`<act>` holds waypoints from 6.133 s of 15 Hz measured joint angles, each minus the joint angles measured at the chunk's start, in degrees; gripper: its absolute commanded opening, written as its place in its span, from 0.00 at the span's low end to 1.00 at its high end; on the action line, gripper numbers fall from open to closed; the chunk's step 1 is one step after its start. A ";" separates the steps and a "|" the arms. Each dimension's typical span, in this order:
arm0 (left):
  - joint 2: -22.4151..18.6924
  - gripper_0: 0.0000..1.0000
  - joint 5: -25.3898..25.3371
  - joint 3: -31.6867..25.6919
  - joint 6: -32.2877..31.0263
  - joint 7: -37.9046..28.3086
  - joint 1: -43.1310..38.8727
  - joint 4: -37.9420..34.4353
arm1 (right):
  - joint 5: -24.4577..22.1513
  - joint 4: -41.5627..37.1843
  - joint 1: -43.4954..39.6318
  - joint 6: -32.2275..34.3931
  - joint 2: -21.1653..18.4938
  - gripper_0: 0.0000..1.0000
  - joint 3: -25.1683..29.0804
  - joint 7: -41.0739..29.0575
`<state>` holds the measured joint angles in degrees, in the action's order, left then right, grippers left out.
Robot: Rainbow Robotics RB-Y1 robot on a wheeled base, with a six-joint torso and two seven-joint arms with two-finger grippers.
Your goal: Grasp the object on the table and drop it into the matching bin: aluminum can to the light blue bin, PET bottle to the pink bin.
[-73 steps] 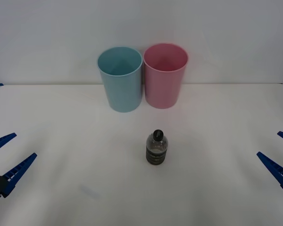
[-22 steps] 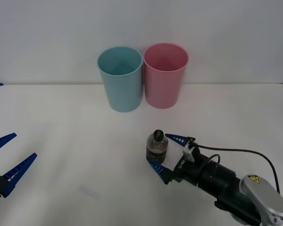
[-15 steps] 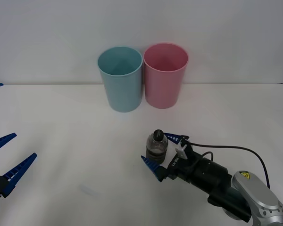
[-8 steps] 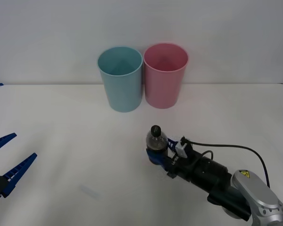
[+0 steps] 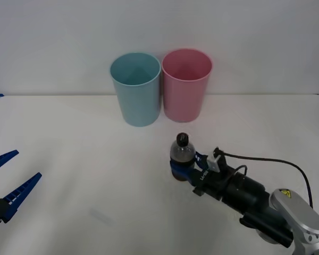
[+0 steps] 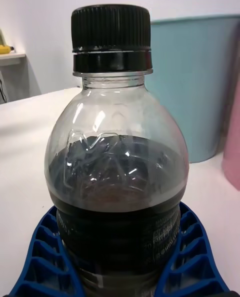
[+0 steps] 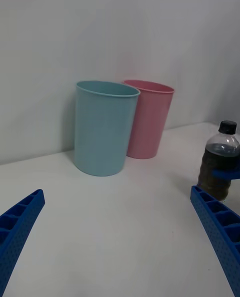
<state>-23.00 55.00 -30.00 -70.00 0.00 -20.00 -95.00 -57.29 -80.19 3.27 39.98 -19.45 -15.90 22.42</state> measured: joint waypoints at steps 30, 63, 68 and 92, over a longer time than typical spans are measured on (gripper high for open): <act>0.00 1.00 0.00 0.00 0.00 0.00 0.00 0.00 | -2.39 -11.39 22.79 -12.24 -14.58 0.00 7.07 -35.69; 0.00 1.00 0.00 0.00 0.00 0.00 0.00 0.00 | -10.43 21.90 45.32 -8.83 -3.98 1.00 6.34 -30.01; 0.00 1.00 0.00 0.00 0.00 0.00 0.00 0.00 | -9.23 6.91 34.13 -7.79 -7.10 1.00 7.65 -31.14; 0.00 1.00 0.00 0.00 0.00 0.00 0.00 0.00 | -0.39 -22.48 -20.72 20.41 -16.03 1.00 31.23 -17.49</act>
<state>-23.00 55.00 -30.00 -70.00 0.00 -20.00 -95.00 -57.68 -102.67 -17.45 60.39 -35.48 15.33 4.93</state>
